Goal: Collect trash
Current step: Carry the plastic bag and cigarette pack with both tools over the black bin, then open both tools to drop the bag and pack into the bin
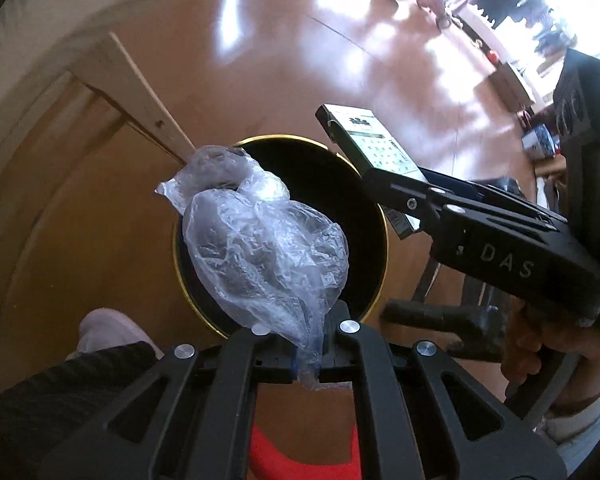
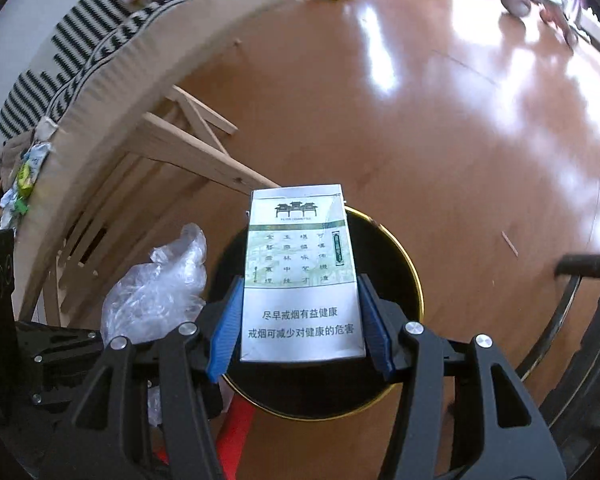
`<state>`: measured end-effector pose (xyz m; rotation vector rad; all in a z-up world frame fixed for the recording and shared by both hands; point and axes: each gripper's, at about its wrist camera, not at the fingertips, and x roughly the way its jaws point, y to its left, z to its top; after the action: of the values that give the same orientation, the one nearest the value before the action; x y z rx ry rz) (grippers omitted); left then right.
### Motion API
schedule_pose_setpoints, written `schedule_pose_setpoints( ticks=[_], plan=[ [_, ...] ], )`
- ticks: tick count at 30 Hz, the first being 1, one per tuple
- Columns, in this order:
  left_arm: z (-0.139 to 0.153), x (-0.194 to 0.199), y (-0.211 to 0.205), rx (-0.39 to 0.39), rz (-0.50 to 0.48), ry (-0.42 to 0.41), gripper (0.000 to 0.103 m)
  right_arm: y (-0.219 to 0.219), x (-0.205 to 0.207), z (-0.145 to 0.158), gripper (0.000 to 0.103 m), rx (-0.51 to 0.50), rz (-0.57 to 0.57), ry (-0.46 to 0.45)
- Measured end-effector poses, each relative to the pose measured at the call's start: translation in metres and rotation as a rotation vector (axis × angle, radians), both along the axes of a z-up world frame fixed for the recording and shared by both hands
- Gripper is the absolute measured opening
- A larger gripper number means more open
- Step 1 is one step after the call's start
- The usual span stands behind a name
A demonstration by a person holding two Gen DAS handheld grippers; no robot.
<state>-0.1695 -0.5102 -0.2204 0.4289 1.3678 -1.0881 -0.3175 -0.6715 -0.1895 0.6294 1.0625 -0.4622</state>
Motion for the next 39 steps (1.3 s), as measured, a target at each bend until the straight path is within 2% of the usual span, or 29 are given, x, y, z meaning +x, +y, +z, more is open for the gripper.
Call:
schedule_pose_setpoints(
  ticks=[8, 15, 18, 26, 33, 37, 39],
  plan=[
    [-0.018, 0.013, -0.001, 0.023, -0.012, 0.019, 0.003, -0.007, -0.01, -0.01, 0.054, 0.034, -0.011, -0.002],
    [-0.008, 0.017, 0.005, 0.005, 0.057, 0.035, 0.003, -0.003, 0.025, -0.037, 0.054, 0.1, 0.022, 0.071],
    [-0.008, 0.023, 0.012, -0.013, 0.092, 0.058, 0.003, 0.005, 0.039, -0.039, 0.054, 0.09, 0.067, 0.106],
    [-0.006, 0.019, 0.009, -0.037, 0.082, 0.078, 0.003, 0.017, 0.052, -0.039, 0.054, 0.11, 0.081, 0.102],
    [-0.014, 0.02, 0.011, -0.028, 0.077, 0.087, 0.004, 0.014, 0.054, -0.043, 0.054, 0.116, 0.067, 0.1],
    [-0.016, 0.018, 0.011, -0.024, 0.063, 0.083, 0.004, 0.013, 0.053, -0.044, 0.054, 0.131, 0.056, 0.092],
    [-0.015, 0.016, 0.01, -0.011, 0.052, 0.054, 0.005, 0.012, 0.053, -0.044, 0.055, 0.149, 0.047, 0.084]
  ],
)
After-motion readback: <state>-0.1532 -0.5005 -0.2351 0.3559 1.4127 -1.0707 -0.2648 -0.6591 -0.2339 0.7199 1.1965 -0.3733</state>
